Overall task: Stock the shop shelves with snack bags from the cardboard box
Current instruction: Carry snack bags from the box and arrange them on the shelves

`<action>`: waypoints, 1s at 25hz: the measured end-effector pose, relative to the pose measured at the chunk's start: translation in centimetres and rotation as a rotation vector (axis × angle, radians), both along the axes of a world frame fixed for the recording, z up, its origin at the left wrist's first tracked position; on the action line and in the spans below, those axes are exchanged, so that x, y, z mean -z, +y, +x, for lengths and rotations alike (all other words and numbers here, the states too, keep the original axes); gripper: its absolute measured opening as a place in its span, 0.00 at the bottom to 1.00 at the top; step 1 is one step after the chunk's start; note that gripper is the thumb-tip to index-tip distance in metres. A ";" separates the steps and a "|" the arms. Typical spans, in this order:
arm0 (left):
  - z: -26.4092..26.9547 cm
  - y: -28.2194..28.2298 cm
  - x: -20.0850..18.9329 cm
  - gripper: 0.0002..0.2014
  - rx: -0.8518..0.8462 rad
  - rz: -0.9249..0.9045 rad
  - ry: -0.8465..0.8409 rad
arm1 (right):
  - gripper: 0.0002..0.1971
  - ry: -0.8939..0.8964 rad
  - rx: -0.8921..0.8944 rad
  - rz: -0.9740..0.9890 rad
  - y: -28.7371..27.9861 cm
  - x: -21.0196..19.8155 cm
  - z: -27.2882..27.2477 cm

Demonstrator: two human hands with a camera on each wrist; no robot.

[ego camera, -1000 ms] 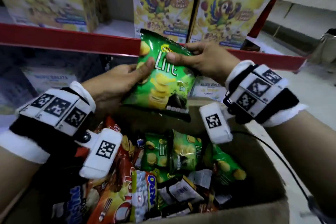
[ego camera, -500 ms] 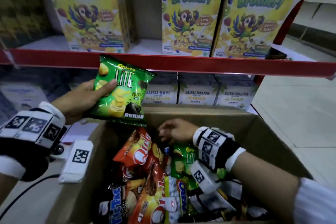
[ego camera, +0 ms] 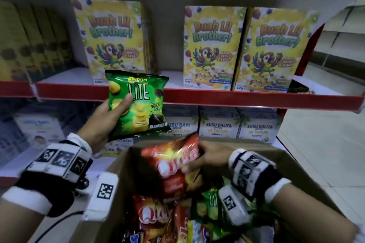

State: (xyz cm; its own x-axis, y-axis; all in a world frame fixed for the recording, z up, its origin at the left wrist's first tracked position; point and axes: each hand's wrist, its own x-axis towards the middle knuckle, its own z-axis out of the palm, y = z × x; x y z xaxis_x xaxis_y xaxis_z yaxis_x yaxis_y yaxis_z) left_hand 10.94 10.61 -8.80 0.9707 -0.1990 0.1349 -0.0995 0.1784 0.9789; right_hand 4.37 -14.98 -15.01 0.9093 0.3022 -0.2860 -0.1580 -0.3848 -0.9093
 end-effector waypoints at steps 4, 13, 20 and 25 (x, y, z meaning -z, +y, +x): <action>-0.7 -2.4 0.0 0.18 0.002 -0.128 0.001 | 0.22 -0.190 0.181 0.349 -3.8 -6.0 -1.1; -3.2 -7.3 0.5 0.53 0.219 -0.126 0.047 | 0.27 -0.371 0.399 0.550 -2.0 -6.3 -1.0; -1.7 -5.5 2.2 0.50 0.101 0.066 -0.071 | 0.25 -0.113 0.086 0.122 -3.8 -3.5 -2.0; -1.1 -4.3 2.1 0.48 0.087 0.022 -0.120 | 0.33 0.192 -0.202 -0.452 -2.8 1.7 -3.2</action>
